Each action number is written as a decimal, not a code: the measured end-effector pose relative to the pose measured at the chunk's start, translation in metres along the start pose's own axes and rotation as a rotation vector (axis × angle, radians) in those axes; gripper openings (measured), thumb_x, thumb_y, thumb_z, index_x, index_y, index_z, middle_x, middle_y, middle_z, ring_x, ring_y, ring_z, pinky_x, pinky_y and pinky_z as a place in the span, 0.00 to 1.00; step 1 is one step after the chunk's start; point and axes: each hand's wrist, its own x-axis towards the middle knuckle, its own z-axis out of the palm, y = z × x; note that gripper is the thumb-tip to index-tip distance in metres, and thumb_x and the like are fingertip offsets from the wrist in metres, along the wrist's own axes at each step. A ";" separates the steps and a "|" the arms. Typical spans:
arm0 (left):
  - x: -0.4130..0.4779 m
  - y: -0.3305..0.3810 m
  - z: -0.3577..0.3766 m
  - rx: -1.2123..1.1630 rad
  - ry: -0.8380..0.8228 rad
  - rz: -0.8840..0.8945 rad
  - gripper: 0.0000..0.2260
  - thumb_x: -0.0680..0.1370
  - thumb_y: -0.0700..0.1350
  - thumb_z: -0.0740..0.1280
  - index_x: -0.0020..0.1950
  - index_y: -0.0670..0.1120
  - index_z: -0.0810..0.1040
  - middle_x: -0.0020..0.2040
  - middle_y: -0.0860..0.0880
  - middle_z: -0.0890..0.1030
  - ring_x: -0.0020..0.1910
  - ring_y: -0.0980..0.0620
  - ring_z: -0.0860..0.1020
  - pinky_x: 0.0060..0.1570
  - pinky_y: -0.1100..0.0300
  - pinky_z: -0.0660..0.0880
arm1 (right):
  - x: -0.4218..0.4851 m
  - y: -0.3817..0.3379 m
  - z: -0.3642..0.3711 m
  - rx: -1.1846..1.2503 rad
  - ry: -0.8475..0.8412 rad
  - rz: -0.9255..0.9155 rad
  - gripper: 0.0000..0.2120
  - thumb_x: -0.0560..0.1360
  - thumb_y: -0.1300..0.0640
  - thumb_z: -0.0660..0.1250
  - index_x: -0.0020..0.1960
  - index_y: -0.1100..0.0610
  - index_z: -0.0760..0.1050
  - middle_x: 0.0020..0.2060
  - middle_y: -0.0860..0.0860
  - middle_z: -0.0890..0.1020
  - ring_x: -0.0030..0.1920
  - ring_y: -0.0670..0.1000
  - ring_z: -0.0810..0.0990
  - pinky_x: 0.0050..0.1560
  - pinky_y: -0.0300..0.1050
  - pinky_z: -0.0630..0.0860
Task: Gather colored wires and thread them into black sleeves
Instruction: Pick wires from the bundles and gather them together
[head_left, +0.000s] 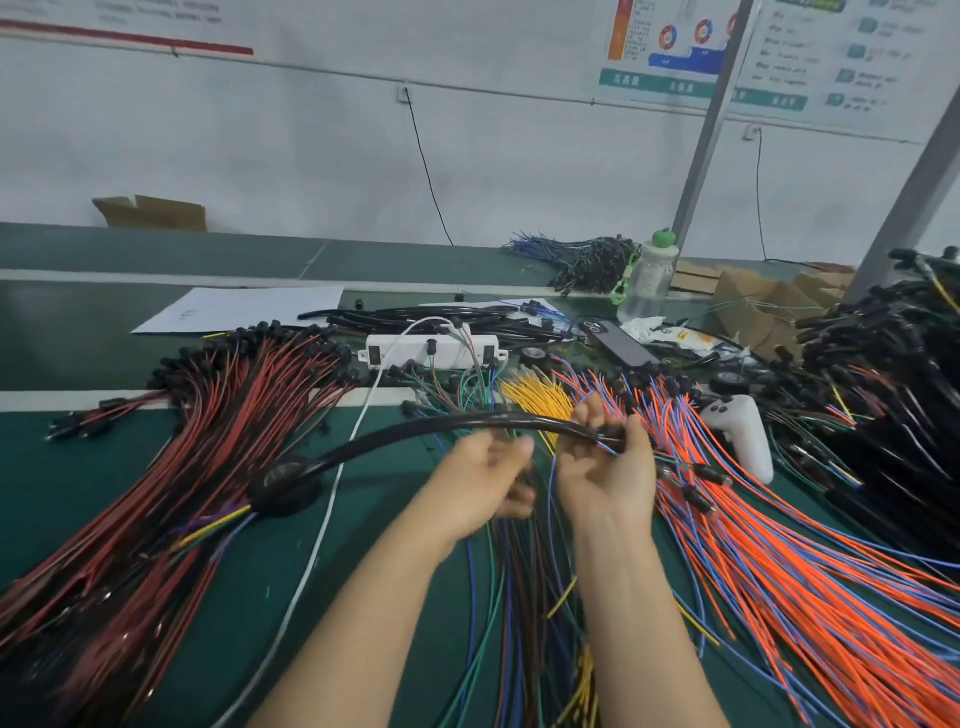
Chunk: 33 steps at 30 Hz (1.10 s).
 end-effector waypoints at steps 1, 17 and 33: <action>-0.005 0.006 -0.007 0.235 -0.035 -0.042 0.10 0.81 0.48 0.60 0.45 0.43 0.74 0.43 0.48 0.80 0.27 0.59 0.75 0.30 0.66 0.76 | 0.001 -0.007 0.004 0.051 0.020 -0.003 0.15 0.82 0.55 0.55 0.37 0.56 0.65 0.28 0.56 0.81 0.31 0.49 0.77 0.37 0.39 0.75; 0.058 0.226 0.105 0.336 0.157 0.628 0.14 0.82 0.44 0.54 0.50 0.40 0.78 0.41 0.39 0.79 0.36 0.39 0.76 0.38 0.50 0.69 | -0.036 -0.120 0.121 -0.715 -0.420 -0.268 0.13 0.80 0.46 0.60 0.55 0.56 0.71 0.45 0.55 0.81 0.46 0.52 0.80 0.51 0.43 0.76; 0.144 0.144 0.407 0.083 -0.470 0.043 0.17 0.77 0.39 0.59 0.65 0.39 0.71 0.64 0.39 0.73 0.62 0.41 0.73 0.61 0.51 0.72 | 0.043 -0.367 -0.004 -1.909 0.941 -0.963 0.18 0.76 0.63 0.58 0.65 0.55 0.71 0.59 0.60 0.76 0.60 0.61 0.73 0.65 0.52 0.61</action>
